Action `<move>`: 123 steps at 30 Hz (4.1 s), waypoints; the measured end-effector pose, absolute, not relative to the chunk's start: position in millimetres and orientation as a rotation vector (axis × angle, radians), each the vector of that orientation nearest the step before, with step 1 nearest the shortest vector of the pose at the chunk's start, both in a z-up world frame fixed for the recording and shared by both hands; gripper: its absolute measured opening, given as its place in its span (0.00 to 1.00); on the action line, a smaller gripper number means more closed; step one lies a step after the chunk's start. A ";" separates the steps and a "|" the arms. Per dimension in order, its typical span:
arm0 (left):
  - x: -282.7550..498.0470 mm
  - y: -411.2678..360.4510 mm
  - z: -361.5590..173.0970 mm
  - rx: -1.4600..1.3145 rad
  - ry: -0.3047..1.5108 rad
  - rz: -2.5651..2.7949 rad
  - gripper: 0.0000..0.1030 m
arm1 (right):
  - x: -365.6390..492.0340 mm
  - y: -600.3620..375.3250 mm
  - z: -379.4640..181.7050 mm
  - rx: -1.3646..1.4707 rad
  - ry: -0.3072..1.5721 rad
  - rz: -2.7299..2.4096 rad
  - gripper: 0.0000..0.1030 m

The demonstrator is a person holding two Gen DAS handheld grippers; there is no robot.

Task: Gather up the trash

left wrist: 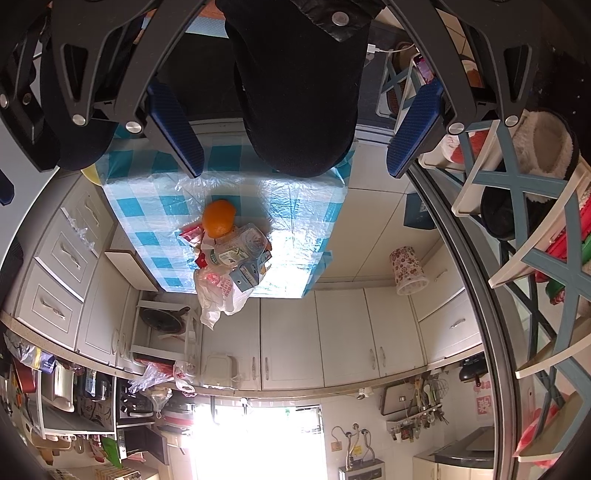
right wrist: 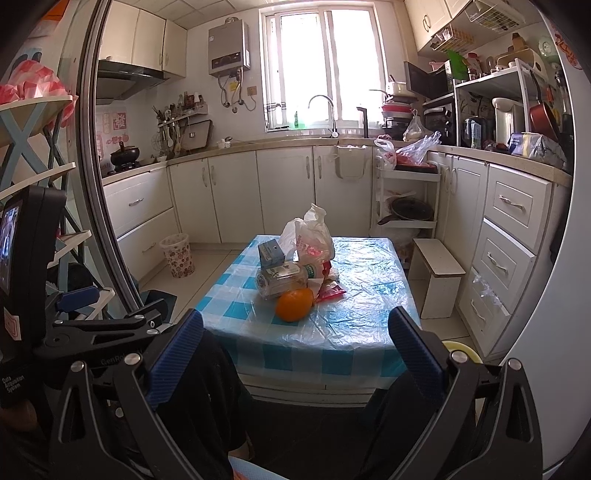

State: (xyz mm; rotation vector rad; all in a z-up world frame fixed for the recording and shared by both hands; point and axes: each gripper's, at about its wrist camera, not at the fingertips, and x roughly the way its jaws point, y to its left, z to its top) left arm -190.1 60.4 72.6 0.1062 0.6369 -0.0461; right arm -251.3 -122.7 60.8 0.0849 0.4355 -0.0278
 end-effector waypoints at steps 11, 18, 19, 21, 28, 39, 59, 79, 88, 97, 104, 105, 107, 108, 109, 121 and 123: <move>-131.3 39.2 46.3 0.171 0.703 -0.035 0.92 | -207.7 -161.2 37.3 0.122 0.485 -0.034 0.93; -49.7 11.0 17.6 0.198 0.755 -0.095 0.92 | -142.4 -186.7 10.8 0.103 0.576 -0.016 0.93; -37.4 7.2 13.2 0.202 0.763 -0.099 0.92 | -132.9 -190.0 5.6 0.105 0.596 -0.010 0.93; -5.8 -1.9 3.9 0.210 0.775 -0.115 0.92 | -115.6 -195.2 -4.1 0.100 0.630 -0.005 0.93; 84.7 -36.1 -10.5 0.315 0.800 -0.114 0.92 | -66.1 -213.6 -21.6 0.144 0.701 0.033 0.93; 145.2 -40.7 -30.3 0.217 0.853 -0.068 0.76 | 2.3 -245.0 -56.7 0.208 0.795 0.016 0.93; 173.4 35.5 -50.2 -0.102 0.975 -0.134 0.32 | 170.8 -249.3 -54.1 0.374 0.651 0.335 0.83; 159.3 54.8 -10.5 -0.212 0.794 -0.166 0.32 | 129.0 -289.8 -3.0 0.409 0.523 0.404 0.14; 139.7 24.1 4.3 -0.210 0.734 -0.292 0.32 | 81.2 -358.3 -6.9 0.290 0.585 0.132 0.14; 112.0 -46.9 11.2 -0.162 0.718 -0.483 0.32 | -14.7 -479.1 -77.3 0.280 0.854 -0.301 0.14; 88.3 -102.1 5.2 -0.115 0.748 -0.605 0.32 | -27.4 -506.4 -177.4 0.294 1.220 -0.356 0.21; 84.1 -110.1 4.1 -0.103 0.753 -0.619 0.32 | -27.4 -507.2 -183.9 0.290 1.244 -0.364 0.30; 74.8 -125.5 0.8 -0.070 0.763 -0.643 0.32 | -27.3 -509.0 -180.6 0.296 1.233 -0.380 0.39; 70.1 -133.9 -1.7 -0.061 0.776 -0.660 0.32 | -27.1 -511.1 -173.0 0.307 1.208 -0.390 0.46; 64.8 -142.9 -5.1 -0.053 0.792 -0.679 0.32 | -26.2 -512.8 -162.3 0.320 1.176 -0.400 0.52; 0.4 -255.5 -56.7 0.093 0.924 -0.815 0.32 | -77.3 -521.9 -55.2 0.524 0.798 -0.341 0.70; -11.4 -282.2 -71.1 0.119 0.962 -0.841 0.32 | -80.7 -521.0 -36.8 0.538 0.716 -0.333 0.72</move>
